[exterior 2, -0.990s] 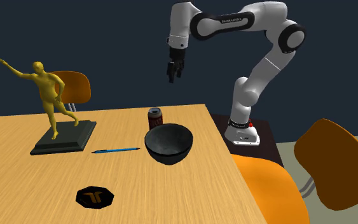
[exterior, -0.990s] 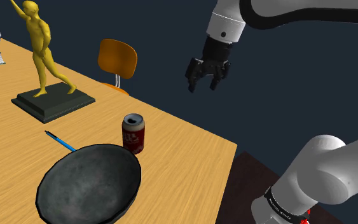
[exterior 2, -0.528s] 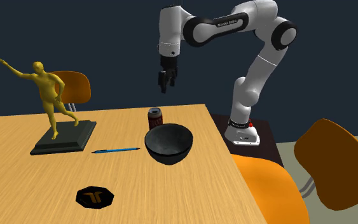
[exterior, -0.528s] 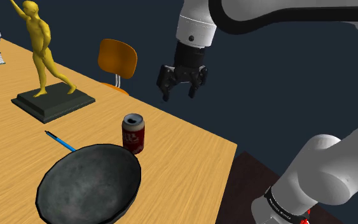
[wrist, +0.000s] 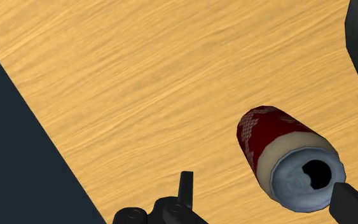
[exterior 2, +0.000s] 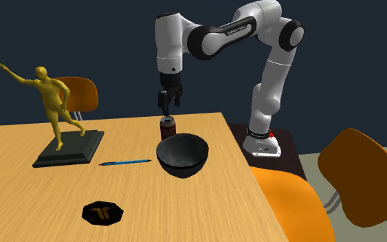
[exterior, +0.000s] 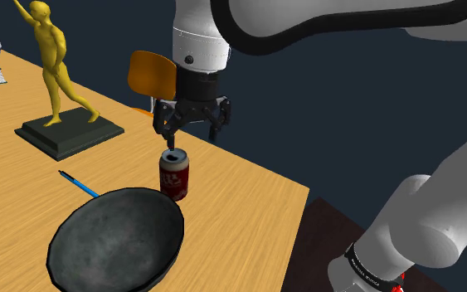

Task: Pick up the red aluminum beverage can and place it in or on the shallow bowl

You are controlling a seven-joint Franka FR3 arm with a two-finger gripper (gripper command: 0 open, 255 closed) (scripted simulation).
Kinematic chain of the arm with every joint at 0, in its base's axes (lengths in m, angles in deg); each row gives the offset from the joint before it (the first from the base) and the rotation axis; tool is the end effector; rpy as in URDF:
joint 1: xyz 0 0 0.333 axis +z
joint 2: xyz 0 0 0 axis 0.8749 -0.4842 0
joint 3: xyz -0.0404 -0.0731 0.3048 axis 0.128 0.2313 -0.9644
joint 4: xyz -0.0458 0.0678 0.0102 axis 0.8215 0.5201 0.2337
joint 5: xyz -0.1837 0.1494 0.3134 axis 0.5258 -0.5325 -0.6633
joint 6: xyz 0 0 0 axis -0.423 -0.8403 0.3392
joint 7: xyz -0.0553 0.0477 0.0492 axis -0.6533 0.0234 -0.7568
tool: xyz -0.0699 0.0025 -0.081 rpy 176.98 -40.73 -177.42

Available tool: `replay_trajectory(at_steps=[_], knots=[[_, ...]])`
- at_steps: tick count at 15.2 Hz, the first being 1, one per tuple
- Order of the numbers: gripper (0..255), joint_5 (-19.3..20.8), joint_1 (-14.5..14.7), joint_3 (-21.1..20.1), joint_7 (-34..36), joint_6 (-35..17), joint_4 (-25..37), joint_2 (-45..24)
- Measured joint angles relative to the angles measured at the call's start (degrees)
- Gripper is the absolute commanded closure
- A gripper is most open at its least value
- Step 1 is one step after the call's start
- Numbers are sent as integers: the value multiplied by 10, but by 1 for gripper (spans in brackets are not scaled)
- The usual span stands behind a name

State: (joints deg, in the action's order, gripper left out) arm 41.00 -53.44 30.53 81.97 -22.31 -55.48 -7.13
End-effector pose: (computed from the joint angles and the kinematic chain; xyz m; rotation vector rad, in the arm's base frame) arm 0.3954 0.3481 0.5463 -3.1204 0.2496 -0.0283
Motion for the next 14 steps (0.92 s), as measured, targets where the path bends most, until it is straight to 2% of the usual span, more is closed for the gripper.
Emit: replay_trajectory(at_steps=[3, 10, 14], knots=[[0, 27, 11, -23, 41, 4, 49, -58], [0, 34, 15, -28, 52, -44, 13, -74], [0, 35, 15, -28, 53, -50, 7, -74]])
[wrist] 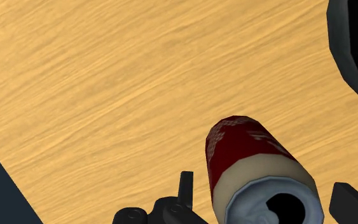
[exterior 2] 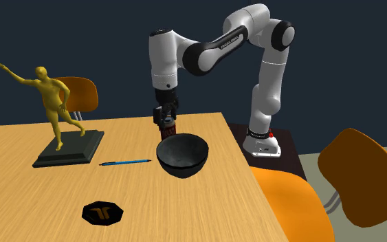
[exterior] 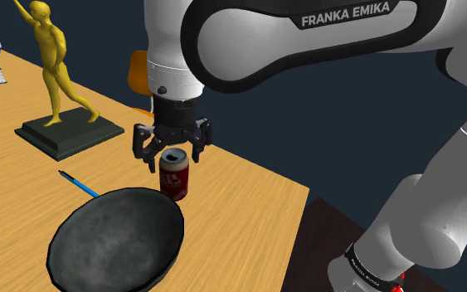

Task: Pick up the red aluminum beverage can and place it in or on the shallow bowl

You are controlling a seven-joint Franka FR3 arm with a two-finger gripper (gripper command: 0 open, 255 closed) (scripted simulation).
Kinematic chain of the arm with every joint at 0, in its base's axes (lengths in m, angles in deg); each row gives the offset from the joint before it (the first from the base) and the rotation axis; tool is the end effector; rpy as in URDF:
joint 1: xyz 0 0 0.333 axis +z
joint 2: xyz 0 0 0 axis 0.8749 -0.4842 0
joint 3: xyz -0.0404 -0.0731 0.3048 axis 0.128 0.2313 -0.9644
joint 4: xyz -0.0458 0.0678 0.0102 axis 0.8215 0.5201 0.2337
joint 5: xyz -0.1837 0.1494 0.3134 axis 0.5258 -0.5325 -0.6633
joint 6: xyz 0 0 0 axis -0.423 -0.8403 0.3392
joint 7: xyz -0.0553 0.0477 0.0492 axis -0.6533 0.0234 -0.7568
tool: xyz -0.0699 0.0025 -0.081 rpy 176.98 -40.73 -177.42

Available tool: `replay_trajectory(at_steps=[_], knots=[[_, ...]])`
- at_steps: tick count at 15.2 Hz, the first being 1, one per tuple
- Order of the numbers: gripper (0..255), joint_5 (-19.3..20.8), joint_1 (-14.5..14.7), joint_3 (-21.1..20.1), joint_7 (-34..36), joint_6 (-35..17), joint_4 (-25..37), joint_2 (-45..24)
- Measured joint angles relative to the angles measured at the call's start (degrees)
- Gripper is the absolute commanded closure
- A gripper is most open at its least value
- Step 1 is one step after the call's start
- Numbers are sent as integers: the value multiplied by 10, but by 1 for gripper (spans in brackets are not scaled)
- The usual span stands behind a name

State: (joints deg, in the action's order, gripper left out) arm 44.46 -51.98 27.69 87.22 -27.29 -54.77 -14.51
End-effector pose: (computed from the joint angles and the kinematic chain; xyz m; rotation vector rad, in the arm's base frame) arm 0.4032 0.3860 0.5010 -3.1225 0.2497 -0.0057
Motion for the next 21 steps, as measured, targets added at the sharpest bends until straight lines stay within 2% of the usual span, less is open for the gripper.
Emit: replay_trajectory(at_steps=[2, 3, 13, 21], knots=[[0, 0, 0, 0, 0, 0, 0, 0], [255, 0, 0, 0, 0, 0, 0, 0], [255, 0, 0, 0, 0, 0, 0, 0], [255, -1, -1, 1, -1, 52, 50, 2]])
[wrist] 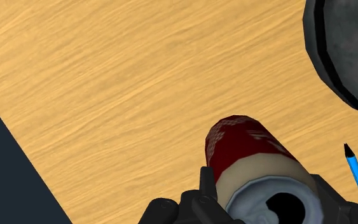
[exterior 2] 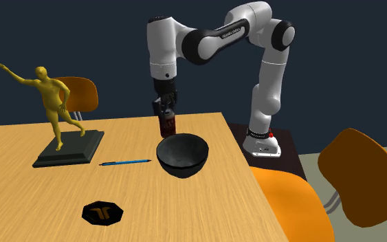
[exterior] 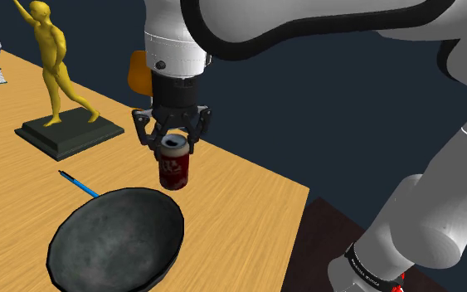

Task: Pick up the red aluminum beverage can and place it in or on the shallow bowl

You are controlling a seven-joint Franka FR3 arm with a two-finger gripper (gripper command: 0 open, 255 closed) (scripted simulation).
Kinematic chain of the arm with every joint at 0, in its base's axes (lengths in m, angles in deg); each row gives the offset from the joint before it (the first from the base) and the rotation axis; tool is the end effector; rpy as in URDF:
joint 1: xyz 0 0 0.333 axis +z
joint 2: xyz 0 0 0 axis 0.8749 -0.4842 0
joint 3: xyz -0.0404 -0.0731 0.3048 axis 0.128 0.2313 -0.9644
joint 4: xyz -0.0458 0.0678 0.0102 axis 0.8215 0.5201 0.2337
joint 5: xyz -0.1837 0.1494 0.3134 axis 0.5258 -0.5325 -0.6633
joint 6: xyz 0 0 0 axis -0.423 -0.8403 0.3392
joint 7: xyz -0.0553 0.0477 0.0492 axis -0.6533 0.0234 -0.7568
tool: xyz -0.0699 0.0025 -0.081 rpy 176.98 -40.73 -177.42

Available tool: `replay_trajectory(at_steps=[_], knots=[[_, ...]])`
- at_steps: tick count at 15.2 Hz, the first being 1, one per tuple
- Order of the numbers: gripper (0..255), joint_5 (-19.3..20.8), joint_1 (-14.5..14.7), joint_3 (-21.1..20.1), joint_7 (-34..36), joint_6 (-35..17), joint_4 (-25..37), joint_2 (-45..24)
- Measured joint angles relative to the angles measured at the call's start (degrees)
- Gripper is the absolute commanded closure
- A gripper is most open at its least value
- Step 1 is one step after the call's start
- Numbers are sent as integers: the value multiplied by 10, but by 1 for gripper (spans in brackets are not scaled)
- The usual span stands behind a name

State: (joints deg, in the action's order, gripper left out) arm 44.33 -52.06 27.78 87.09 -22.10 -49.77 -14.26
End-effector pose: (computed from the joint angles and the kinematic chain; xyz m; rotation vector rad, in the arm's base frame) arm 0.4045 0.3864 0.5370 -3.1222 0.2499 -0.0059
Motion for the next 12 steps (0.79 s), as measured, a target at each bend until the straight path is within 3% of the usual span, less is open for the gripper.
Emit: replay_trajectory(at_steps=[12], knots=[[255, 3, 1, -1, 3, 94, 97, -4]])
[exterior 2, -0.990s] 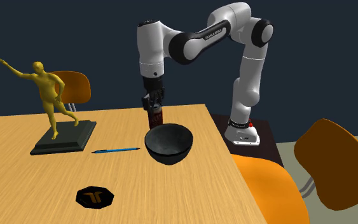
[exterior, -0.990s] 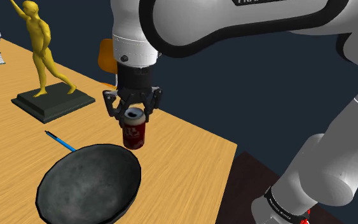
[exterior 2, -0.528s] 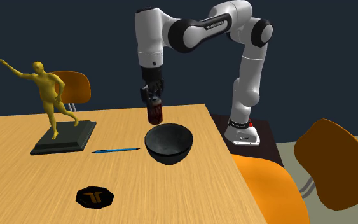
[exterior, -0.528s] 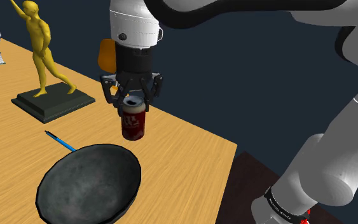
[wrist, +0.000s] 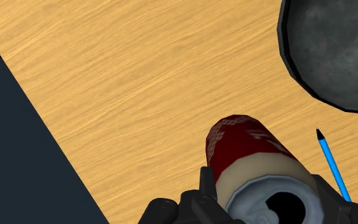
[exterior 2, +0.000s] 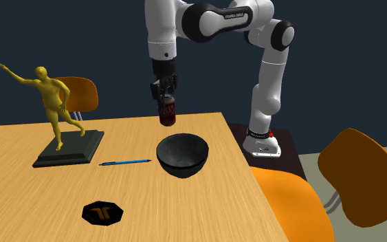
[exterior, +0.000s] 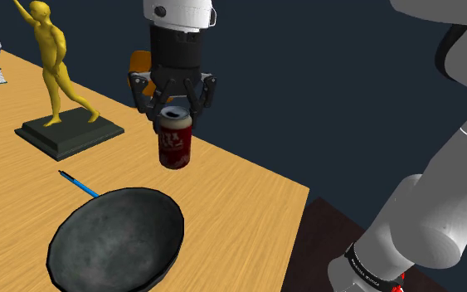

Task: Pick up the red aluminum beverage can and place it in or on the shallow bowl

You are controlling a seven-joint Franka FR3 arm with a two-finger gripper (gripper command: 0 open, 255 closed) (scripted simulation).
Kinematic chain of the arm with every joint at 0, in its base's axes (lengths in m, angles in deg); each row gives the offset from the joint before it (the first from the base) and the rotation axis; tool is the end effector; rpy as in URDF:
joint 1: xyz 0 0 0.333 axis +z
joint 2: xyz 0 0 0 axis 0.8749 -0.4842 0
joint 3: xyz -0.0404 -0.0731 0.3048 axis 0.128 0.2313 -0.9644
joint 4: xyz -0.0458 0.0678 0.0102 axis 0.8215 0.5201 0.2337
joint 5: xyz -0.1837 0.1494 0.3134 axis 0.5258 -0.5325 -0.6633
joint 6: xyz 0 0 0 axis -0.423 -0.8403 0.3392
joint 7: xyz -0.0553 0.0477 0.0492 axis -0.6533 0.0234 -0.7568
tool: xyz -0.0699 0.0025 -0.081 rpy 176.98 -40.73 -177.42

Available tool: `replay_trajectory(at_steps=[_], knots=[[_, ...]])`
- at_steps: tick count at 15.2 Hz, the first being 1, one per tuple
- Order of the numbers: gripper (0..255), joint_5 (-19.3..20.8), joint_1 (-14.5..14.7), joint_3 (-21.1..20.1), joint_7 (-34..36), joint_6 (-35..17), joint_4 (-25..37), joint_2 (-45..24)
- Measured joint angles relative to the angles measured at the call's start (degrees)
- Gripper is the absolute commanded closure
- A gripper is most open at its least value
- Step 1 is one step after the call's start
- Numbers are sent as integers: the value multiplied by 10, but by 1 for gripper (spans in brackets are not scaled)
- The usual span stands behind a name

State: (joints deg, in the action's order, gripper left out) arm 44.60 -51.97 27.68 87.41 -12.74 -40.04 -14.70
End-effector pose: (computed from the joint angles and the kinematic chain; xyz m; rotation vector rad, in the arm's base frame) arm 0.4022 0.3858 0.6005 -3.1222 0.2493 -0.0060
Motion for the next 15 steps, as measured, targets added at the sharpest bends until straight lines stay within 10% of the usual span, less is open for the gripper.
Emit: replay_trajectory(at_steps=[15], knots=[[255, 32, 23, -18, 36, 119, 162, -53]])
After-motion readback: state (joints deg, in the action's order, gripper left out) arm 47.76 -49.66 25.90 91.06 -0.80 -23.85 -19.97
